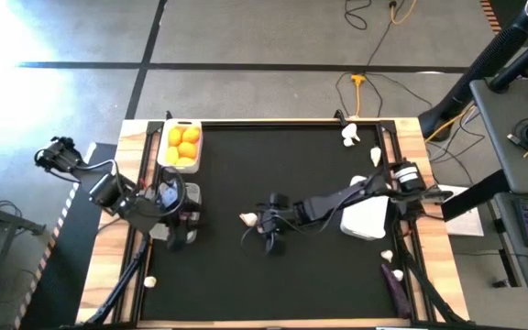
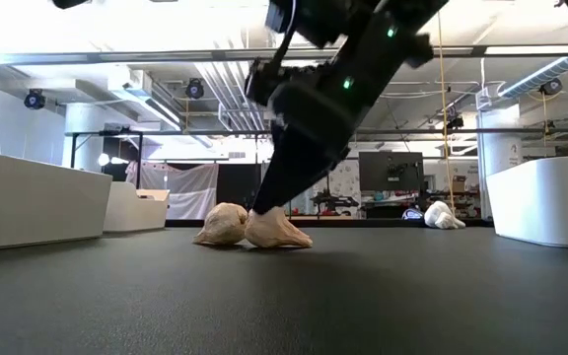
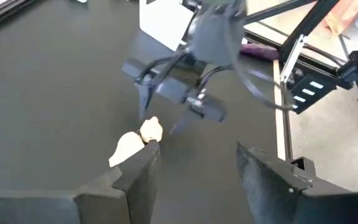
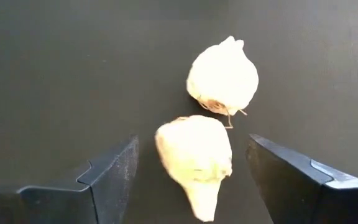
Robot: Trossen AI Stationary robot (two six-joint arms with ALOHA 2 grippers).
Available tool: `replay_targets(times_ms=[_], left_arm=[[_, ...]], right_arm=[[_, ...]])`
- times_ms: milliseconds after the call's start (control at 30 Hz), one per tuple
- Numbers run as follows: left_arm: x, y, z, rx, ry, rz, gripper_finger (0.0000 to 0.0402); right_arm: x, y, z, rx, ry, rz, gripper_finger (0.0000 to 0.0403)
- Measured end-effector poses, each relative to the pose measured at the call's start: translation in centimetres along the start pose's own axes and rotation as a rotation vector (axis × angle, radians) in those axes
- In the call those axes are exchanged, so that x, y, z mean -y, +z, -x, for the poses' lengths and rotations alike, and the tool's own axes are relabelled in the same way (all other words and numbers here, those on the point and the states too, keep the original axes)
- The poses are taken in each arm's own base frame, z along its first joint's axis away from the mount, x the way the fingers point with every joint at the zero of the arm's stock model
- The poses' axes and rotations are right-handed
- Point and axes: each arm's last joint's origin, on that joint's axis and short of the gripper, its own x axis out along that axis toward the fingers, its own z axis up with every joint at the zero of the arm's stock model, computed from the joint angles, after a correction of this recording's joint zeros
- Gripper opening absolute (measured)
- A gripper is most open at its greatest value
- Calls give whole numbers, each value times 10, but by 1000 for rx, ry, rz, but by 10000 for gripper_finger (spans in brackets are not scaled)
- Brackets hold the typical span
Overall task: Sort produce into baskets
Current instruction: Put the white garlic into the bottom white bin
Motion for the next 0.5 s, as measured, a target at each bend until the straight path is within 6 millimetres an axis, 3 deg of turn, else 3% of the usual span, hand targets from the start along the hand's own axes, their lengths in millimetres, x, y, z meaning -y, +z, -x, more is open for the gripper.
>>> replay_targets(times_ms=[267,500], left_arm=[[0,-1,-2,8,23,-33,179],[0,0,-1,40,44,-44,171]], right_arm=[[11,-11,-28,-45,-23,-31,261],[12,-11,-27,-50,-9,-66,201]])
